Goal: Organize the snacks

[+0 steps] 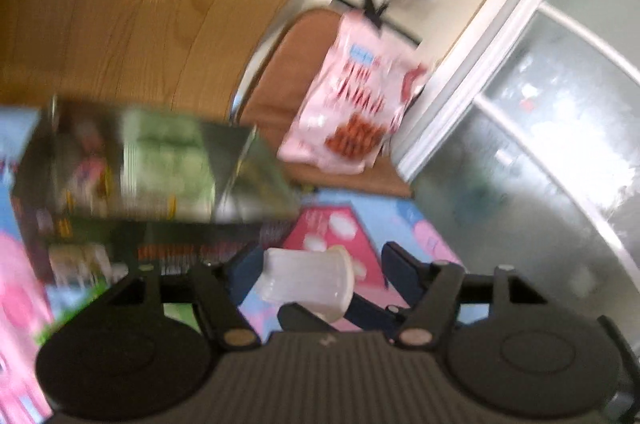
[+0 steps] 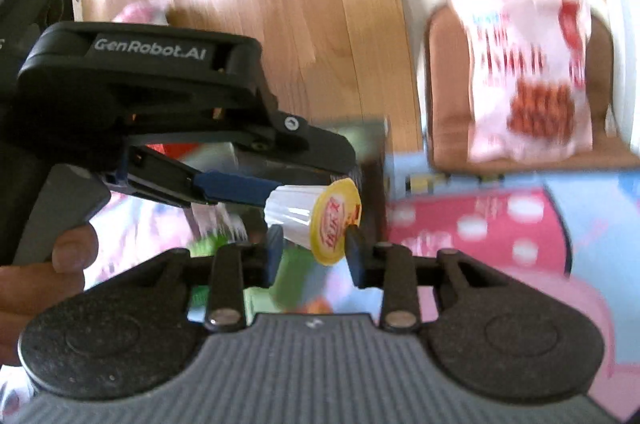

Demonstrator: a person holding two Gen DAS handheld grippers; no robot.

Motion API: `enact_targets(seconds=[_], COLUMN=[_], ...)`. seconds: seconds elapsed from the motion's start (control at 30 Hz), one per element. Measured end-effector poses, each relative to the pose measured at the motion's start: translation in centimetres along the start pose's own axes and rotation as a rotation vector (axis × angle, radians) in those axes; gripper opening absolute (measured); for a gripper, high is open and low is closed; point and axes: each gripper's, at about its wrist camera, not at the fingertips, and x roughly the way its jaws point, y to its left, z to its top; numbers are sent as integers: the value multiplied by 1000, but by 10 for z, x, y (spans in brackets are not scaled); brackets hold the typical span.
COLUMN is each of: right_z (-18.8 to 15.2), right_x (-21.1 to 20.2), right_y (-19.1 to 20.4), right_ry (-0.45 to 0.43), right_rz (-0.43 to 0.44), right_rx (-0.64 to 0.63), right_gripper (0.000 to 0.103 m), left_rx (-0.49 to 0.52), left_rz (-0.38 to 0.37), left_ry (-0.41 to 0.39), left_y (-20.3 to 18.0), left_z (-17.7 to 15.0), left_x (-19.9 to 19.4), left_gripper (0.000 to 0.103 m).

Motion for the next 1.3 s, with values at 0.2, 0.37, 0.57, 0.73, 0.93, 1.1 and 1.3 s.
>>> enact_targets(seconds=[0.2,0.37,0.57,0.73,0.93,1.1,1.3], right_z=[38,41,11,-22,-37,-45,-24], right_x=[28,44,0,2,-3,-4,-14], right_y=[7,-2,-21,-3,41,46,4], right_ry=[-87,-67,-6,156,173,162,153], right_rz=[-30,-136,18,111,79,-141,-108], right_rx=[-80,-94,107,84,-135,-331,-59], right_gripper=[37,38,39,39,51,53,55], left_rx=[-4,-98,-152,-202,-133,-143,-144], left_rz=[24,23,-3,13,93,103,77], left_ry=[-41,-41,-53,14,65,72,47], left_y=[14,42,64,77,74,76,68], left_z=[43,40,4,-27,-42,-49,-45], left_x=[27,27,-15,-15,5,-11,-25], left_gripper=[71,70,70,70,69,70,74])
